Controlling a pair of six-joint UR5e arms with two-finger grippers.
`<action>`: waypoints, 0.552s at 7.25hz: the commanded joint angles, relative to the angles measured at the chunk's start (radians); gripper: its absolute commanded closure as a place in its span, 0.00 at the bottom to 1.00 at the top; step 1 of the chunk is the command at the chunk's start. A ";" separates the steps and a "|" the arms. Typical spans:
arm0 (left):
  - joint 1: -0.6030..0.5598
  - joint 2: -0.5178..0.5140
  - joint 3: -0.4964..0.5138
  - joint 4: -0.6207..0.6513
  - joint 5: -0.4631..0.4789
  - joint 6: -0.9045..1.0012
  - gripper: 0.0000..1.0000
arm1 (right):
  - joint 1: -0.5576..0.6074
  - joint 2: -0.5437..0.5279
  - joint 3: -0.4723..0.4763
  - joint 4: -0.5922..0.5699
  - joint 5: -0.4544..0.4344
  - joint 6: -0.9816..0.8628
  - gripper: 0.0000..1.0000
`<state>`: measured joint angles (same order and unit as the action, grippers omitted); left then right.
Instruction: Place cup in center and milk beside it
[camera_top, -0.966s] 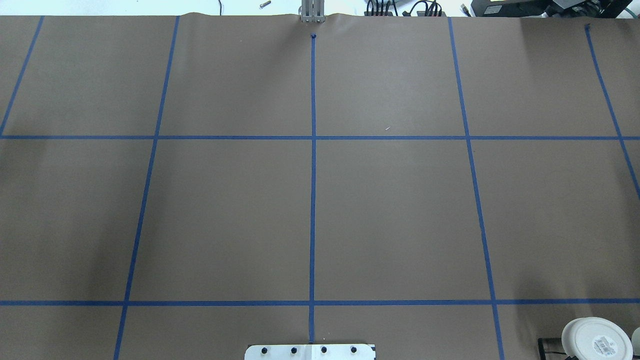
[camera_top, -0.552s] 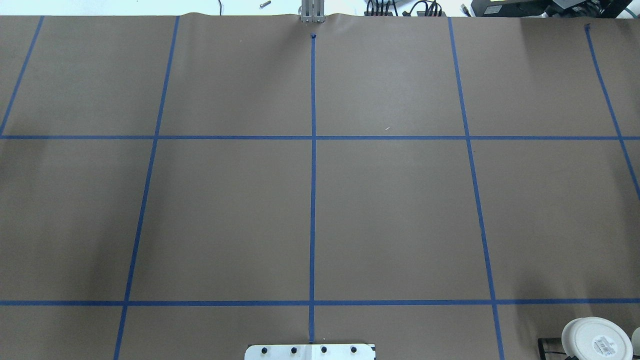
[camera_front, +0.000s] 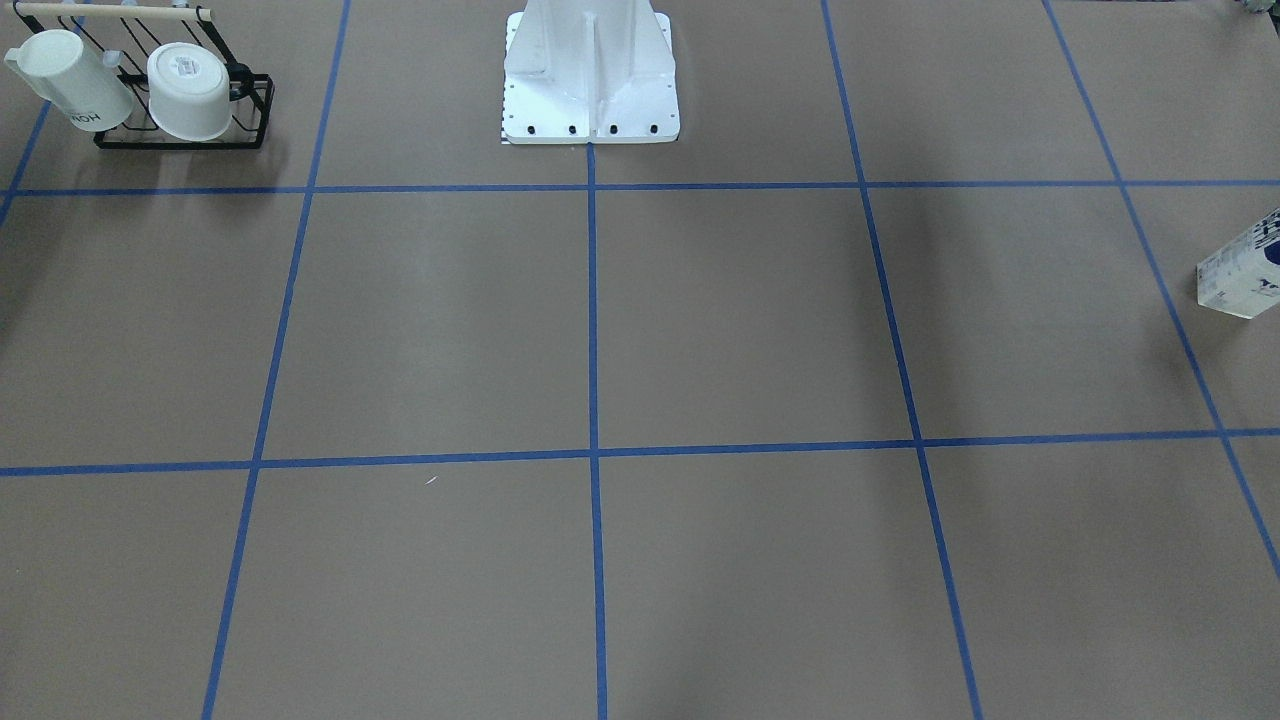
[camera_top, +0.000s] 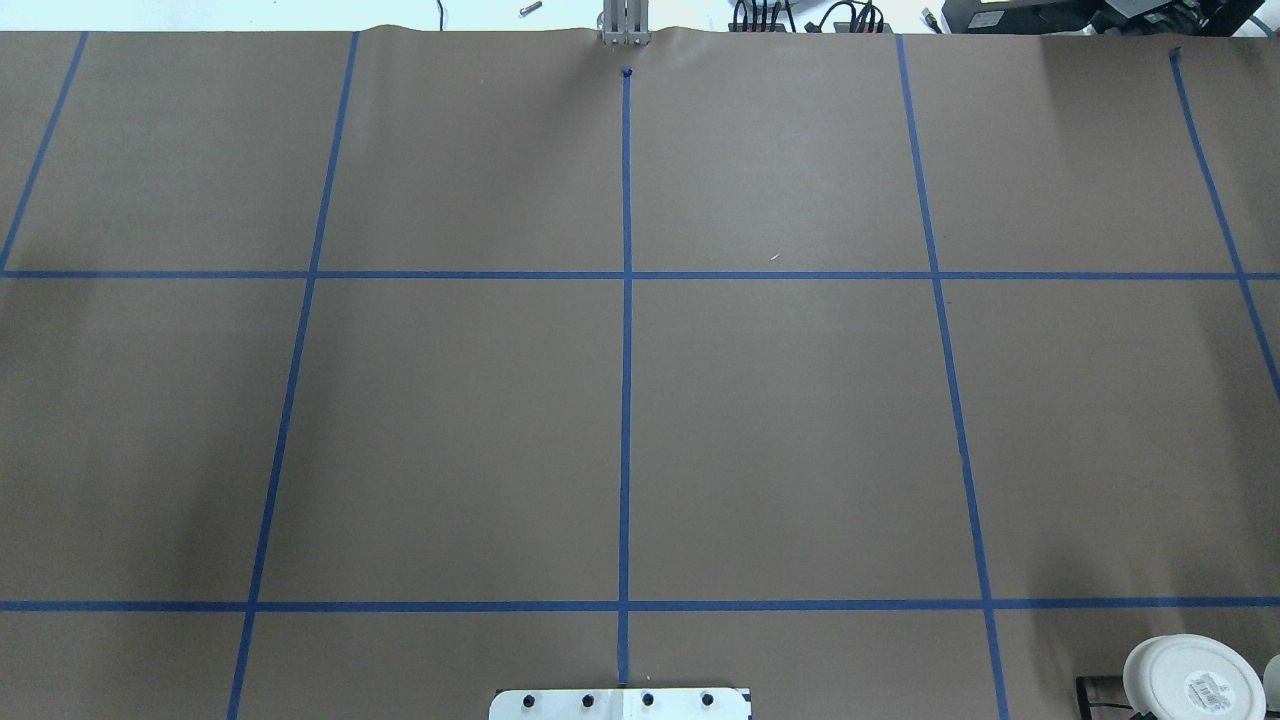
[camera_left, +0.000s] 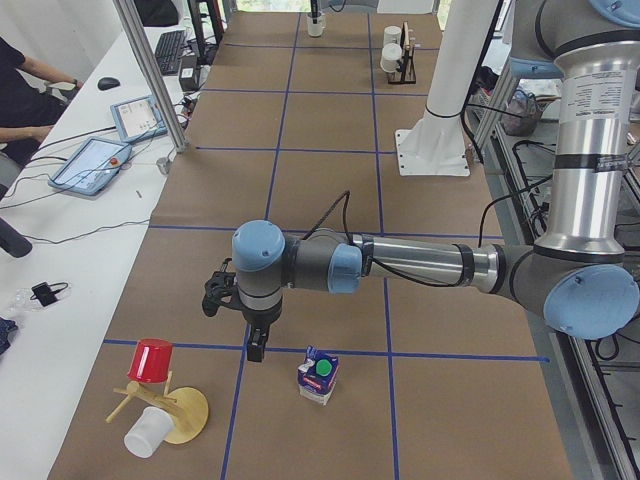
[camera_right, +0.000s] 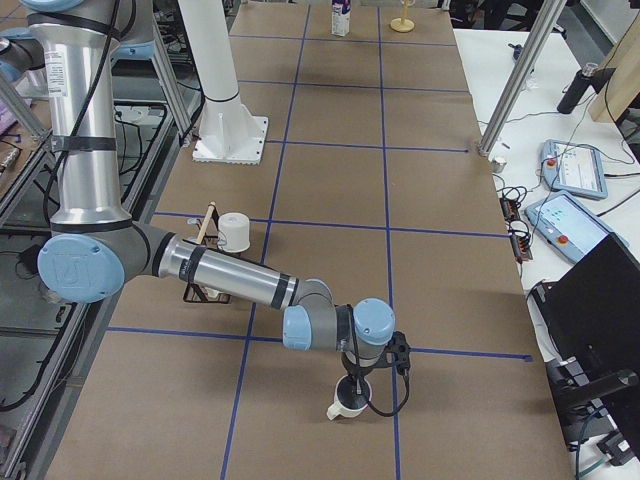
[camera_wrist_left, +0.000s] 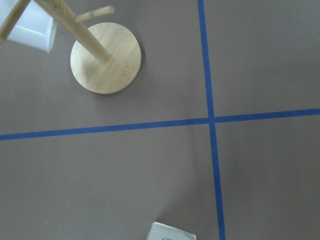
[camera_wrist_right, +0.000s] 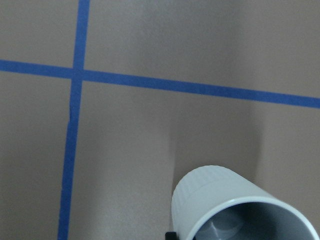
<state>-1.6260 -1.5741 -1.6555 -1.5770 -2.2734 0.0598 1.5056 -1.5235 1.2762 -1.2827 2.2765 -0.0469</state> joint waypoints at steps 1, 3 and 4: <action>0.000 0.000 -0.001 0.000 0.000 0.000 0.01 | 0.001 0.093 0.026 -0.057 0.004 0.001 1.00; 0.000 0.000 0.002 0.000 -0.002 0.000 0.01 | -0.002 0.304 0.147 -0.380 -0.002 0.012 1.00; 0.000 0.000 0.002 0.000 -0.002 0.000 0.01 | -0.057 0.362 0.217 -0.491 0.004 0.054 1.00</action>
<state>-1.6260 -1.5738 -1.6544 -1.5769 -2.2743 0.0598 1.4910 -1.2560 1.4106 -1.6116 2.2771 -0.0291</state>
